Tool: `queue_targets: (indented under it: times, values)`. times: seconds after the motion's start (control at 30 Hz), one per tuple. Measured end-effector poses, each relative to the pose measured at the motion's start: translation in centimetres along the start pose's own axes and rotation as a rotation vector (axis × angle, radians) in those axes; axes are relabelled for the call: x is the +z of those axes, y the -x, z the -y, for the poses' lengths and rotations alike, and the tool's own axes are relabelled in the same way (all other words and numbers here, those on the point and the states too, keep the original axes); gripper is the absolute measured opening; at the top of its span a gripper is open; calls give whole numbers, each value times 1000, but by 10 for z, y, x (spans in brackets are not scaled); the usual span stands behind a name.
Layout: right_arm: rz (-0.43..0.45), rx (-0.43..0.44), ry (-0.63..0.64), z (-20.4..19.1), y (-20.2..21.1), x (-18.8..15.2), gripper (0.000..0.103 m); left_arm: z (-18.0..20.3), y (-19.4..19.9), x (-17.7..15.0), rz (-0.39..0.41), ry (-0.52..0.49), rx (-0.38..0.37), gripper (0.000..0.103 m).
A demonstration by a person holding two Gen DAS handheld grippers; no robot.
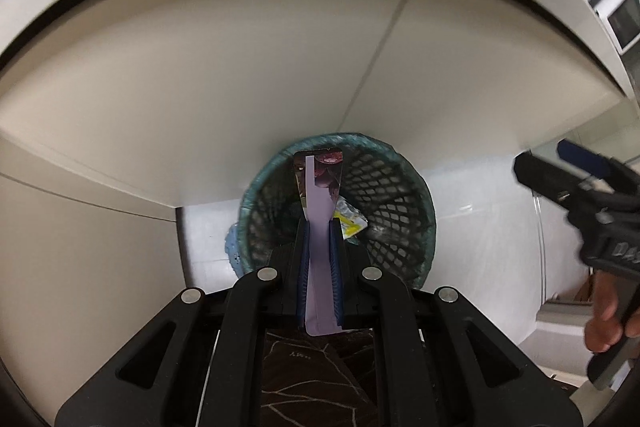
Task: Collect trash
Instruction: 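Open the left tool over the bin to drop the purple strip, then raise both open tools back up over the counter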
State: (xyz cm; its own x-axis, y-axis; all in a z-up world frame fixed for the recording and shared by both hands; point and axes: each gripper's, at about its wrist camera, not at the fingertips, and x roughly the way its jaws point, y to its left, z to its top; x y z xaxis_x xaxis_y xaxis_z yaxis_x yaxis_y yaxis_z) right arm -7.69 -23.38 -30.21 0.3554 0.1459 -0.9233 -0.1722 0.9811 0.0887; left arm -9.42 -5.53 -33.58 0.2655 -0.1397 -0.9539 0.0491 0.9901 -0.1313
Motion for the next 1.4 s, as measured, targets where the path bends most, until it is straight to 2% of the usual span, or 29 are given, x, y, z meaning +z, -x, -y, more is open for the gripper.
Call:
queue_targets:
  times: [0.4, 0.47, 0.63, 0.7, 0.8, 0.87, 1.03, 1.23, 1.33, 1.4]
  values:
    - [-4, -50, -49, 28, 11, -13, 95, 34, -15, 1, -31, -79, -21, 10]
    - [-2, -55, -65, 35, 14, -13, 95, 38, -15, 2, -27, -90, -18, 14]
    - [8, -67, -80, 45, 19, -13, 95, 39, -15, 3, -23, -79, -23, 15]
    - [9, -69, -79, 47, 20, -14, 95, 41, -16, 3, -23, -78, -24, 20]
    - [12, -71, -77, 48, 22, -14, 95, 41, -16, 2, -17, -73, -19, 32]
    - [13, -71, -75, 48, 22, -14, 95, 41, -16, 2, -10, -65, -13, 46]
    - [16, -76, -73, 49, 23, -14, 95, 37, -11, 3, 8, -31, -11, 63]
    - [47, -74, -54, 47, 32, -10, 95, 34, 22, 10, 87, -4, -10, 92]
    - [64, -53, -51, 45, 44, -2, 95, 32, 50, 16, 137, 10, -18, 97]
    - [76, -49, -44, 43, 54, 4, 95, 30, 66, 19, 161, 13, -19, 97]
